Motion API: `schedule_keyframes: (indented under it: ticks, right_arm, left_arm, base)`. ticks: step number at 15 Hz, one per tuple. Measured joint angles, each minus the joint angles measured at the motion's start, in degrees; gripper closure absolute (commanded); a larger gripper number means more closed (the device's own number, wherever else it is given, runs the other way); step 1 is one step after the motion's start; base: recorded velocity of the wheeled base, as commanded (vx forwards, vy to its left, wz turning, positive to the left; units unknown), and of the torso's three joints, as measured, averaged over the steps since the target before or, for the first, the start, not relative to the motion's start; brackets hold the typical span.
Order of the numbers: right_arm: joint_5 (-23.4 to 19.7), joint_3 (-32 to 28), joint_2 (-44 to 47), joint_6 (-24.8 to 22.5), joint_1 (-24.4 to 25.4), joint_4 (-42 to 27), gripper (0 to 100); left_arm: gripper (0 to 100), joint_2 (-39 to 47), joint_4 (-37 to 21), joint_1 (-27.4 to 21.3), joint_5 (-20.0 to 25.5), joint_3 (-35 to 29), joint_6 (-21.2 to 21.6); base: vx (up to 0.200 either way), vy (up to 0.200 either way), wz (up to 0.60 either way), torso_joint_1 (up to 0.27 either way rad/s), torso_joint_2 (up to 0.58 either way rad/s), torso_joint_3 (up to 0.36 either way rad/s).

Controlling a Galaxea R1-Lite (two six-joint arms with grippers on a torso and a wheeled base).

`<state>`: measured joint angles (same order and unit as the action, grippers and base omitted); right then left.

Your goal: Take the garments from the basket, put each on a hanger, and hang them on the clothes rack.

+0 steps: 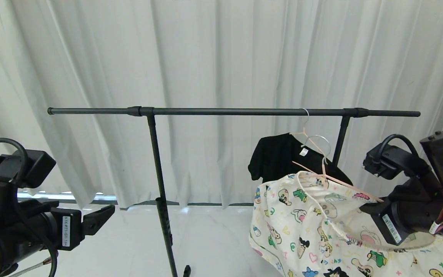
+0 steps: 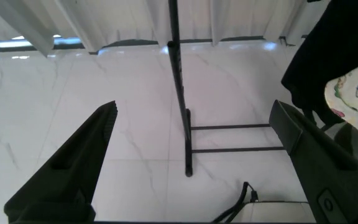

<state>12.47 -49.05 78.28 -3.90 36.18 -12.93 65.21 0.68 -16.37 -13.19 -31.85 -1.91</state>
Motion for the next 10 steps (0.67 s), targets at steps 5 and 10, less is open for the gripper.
schedule_keyframes:
  ticks: [5, 10]
  right_arm:
    - [0.1, 0.0, 1.4, 0.5, -0.1, 5.5, 100]
    - [0.2, -1.5, 5.5, 0.5, -0.1, 12.8, 100]
  left_arm:
    - [0, -0.1, 0.0, -3.4, -1.4, 0.0, 0.0]
    - [0, -0.1, 0.0, -6.7, -2.4, 0.2, 0.0]
  base:
    - [0.000, 0.000, 0.00, 0.000, 0.00, 0.000]
    - [0.000, 0.000, 0.00, 0.000, 0.00, 0.000]
